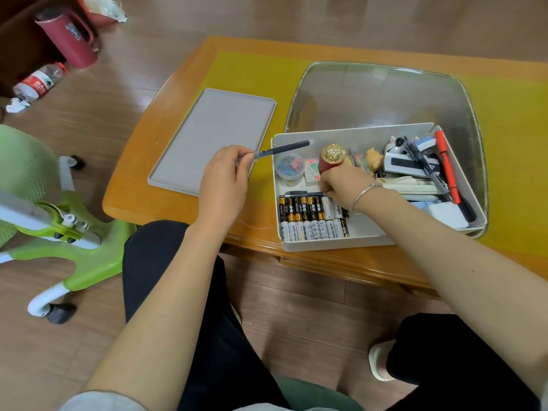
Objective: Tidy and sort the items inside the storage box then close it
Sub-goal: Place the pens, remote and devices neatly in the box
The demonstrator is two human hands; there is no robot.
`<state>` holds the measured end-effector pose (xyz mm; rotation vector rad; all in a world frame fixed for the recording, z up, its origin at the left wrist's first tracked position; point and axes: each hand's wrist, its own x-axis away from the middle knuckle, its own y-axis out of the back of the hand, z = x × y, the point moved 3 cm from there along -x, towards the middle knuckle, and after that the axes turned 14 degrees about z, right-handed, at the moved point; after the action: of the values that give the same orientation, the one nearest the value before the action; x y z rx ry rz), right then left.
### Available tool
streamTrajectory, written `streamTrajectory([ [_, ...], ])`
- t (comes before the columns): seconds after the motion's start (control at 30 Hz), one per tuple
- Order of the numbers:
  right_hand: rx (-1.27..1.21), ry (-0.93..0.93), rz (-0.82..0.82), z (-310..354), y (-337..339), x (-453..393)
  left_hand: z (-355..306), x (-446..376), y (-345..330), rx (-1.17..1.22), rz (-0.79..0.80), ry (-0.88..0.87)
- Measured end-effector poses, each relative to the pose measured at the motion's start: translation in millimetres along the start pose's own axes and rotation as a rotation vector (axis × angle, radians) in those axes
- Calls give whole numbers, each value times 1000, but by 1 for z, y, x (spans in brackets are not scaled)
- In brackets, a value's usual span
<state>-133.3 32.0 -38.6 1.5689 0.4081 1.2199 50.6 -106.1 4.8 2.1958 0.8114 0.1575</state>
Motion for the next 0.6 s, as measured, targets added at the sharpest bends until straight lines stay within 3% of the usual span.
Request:
streamTrajectory([
  [0.4,-181,70,-21,1,2,6,-6,2,-6,-2,23,-2],
  [0.53,-119,0,-58,-8,10,14,-7,1,-6,0,17,-11],
  [0.6,-27,-95,14,-10,11,22,-7,1,-7,7,18,-12],
])
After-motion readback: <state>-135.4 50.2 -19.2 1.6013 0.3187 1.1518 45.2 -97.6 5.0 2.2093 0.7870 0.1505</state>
